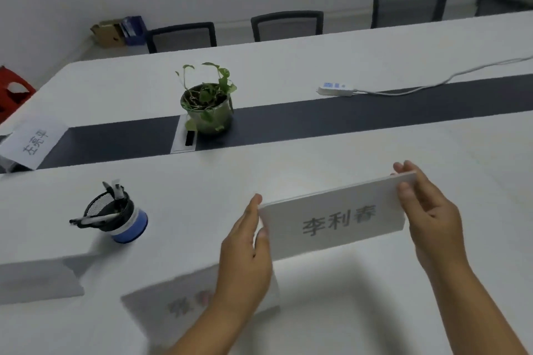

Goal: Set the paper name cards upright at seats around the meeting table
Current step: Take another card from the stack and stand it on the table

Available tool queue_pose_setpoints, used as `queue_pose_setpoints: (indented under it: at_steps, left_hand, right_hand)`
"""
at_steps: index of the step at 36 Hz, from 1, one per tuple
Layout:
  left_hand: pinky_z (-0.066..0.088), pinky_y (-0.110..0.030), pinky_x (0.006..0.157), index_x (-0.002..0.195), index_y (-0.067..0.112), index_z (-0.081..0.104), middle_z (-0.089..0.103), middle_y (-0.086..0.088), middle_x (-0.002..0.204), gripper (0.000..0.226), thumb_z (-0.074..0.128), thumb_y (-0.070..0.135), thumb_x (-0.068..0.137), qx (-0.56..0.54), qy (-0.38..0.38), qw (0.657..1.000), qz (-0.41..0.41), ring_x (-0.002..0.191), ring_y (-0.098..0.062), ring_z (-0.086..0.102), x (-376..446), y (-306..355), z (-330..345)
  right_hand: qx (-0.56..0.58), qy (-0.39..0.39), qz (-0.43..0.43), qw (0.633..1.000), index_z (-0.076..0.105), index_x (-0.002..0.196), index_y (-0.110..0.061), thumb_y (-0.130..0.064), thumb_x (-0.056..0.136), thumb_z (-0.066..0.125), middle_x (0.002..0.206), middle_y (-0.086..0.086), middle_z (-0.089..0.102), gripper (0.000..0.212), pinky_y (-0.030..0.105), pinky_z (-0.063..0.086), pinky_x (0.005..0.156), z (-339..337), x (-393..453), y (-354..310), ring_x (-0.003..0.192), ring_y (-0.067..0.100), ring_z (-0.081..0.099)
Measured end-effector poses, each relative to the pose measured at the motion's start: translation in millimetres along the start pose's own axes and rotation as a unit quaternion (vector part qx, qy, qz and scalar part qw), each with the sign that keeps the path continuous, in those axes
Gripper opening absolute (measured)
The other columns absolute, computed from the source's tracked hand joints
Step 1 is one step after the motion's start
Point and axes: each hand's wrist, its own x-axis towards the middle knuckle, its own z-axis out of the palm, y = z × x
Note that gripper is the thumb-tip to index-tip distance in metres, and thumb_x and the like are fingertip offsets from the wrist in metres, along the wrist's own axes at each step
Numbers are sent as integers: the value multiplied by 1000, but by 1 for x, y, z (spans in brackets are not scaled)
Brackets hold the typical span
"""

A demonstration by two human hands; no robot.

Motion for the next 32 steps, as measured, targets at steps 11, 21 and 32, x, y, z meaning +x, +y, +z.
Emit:
queue_pose_setpoints:
  at_steps: [11, 21, 32]
  left_hand:
    - [23, -18, 105, 137, 17, 29, 34, 3, 145, 43, 32, 11, 94, -32, -141, 983, -112, 133, -11, 31, 30, -19, 156]
    - [27, -18, 99, 131, 13, 40, 44, -2, 139, 39, 41, 11, 92, 54, -175, 979, -93, 128, -15, 40, 48, -61, 184]
    - [35, -22, 95, 121, 14, 53, 49, 13, 117, 36, 53, 8, 86, 27, -139, 985, -100, 110, -8, 48, 59, -69, 188]
  right_hand:
    - [-45, 78, 127, 988, 39, 133, -16, -13, 91, 45, 133, -5, 48, 42, 21, 40, 98, -98, 38, 95, 120, 10, 45]
    - [-63, 16, 180, 981, 37, 133, -17, -10, 88, 50, 127, -7, 45, 47, 24, 36, 97, -109, 59, 147, 114, 8, 42]
    - [-39, -40, 194, 979, 49, 121, -20, -12, 87, 54, 114, -3, 53, 36, 27, 38, 84, -113, 94, 166, 106, 15, 50]
